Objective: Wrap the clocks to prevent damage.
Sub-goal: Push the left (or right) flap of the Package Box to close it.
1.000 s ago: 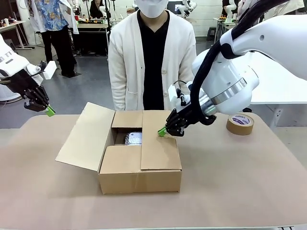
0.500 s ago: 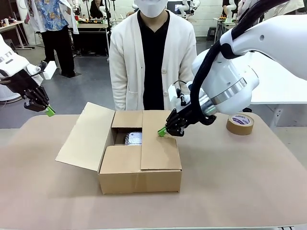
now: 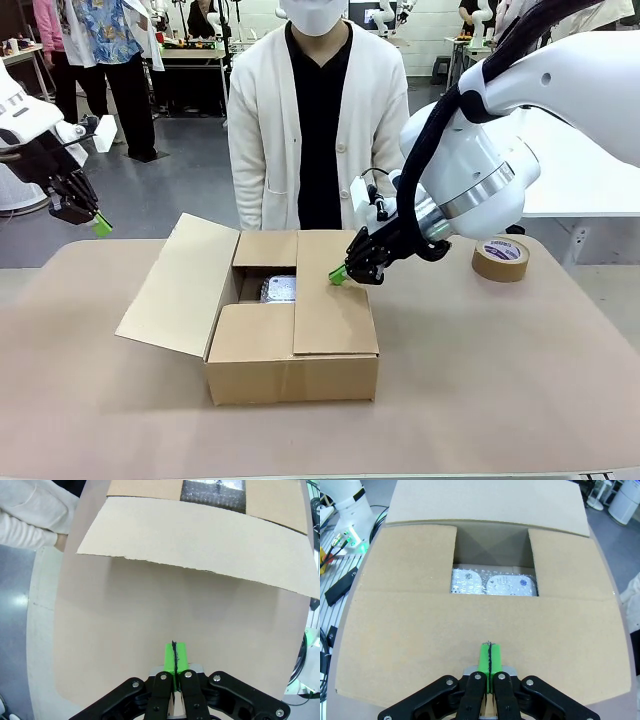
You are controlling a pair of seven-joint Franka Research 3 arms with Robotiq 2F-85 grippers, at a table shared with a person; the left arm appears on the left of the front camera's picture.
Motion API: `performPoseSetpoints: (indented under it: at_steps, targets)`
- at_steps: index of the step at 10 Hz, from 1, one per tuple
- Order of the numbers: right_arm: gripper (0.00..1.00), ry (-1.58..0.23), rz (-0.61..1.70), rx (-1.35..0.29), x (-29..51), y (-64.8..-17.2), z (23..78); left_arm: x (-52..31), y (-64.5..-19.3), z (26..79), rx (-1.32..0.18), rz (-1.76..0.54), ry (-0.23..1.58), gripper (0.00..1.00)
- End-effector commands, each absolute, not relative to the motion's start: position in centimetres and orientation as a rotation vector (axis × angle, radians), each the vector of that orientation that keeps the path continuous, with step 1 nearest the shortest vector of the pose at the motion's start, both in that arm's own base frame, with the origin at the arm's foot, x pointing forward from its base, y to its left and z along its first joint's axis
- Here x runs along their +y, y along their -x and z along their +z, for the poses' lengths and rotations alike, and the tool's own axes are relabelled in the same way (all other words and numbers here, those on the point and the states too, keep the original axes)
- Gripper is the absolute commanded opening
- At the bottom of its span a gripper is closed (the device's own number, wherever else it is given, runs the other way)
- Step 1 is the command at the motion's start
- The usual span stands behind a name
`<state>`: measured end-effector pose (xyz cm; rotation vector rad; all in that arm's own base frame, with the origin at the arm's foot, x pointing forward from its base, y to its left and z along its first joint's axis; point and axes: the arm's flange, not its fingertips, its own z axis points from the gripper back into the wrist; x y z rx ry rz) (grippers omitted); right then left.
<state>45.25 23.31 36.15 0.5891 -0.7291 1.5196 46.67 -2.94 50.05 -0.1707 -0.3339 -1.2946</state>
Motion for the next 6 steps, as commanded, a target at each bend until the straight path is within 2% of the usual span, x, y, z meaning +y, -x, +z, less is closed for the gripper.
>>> performPoseSetpoints:
  at_steps: [1, 2, 6]
  targets:
    - [0.01, -0.595, 1.507, -0.726, 23.3, -45.1, 35.6, -2.8, -46.6, 50.3, -0.312, -1.290, 0.163, 0.01]
    - [0.01, -0.595, 1.507, -0.726, 23.3, -45.1, 35.6, -2.9, -46.7, 50.1, -0.334, -1.295, 0.171, 0.01]
    - [0.01, -0.595, 1.507, -0.726, 23.3, -45.1, 35.6, -4.6, -45.4, 42.8, -0.505, -1.588, 0.331, 0.01]
